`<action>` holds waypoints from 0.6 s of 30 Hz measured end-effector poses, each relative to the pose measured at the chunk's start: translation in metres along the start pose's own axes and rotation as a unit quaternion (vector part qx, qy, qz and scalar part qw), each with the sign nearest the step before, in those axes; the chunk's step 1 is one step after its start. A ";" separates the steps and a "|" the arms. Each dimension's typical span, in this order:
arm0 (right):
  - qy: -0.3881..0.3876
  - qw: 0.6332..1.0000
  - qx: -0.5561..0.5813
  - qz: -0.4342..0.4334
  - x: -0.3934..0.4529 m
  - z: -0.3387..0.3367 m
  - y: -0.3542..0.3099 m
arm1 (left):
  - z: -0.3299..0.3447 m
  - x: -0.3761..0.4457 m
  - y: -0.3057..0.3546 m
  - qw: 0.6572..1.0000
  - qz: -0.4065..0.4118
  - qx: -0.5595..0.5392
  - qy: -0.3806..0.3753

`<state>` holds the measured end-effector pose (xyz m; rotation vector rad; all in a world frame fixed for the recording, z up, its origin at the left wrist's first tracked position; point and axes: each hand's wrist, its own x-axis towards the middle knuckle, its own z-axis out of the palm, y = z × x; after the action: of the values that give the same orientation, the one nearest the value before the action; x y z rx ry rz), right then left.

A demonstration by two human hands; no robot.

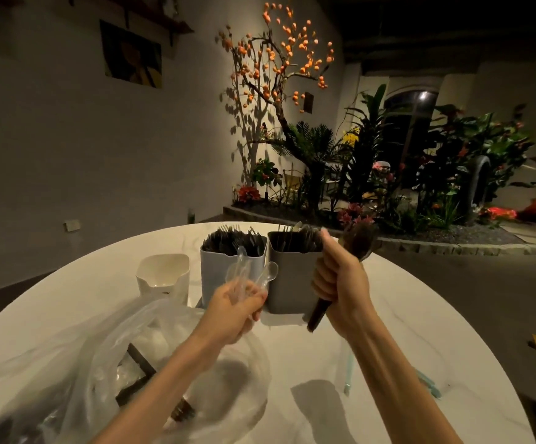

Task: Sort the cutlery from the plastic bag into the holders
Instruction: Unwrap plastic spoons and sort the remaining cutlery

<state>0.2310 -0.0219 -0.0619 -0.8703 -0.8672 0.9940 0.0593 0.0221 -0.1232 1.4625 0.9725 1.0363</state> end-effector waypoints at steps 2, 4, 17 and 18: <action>-0.030 0.998 -0.018 -0.047 0.020 0.021 -0.031 | -0.009 0.013 0.020 1.000 0.022 -0.007 0.016; -0.047 0.995 -0.040 -0.081 0.042 0.042 -0.052 | -0.018 0.025 0.038 0.998 0.048 -0.014 0.025; 0.051 0.995 -0.073 -0.032 0.187 0.114 0.012 | -0.069 0.064 0.054 0.994 0.048 -0.059 0.075; 0.064 0.993 -0.092 -0.030 0.187 0.113 0.020 | -0.070 0.065 0.053 0.994 0.046 -0.060 0.075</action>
<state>0.1782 0.1817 0.0013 -1.0469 -0.8803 0.8047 0.0143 0.0971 -0.0587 1.3558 0.9382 1.2665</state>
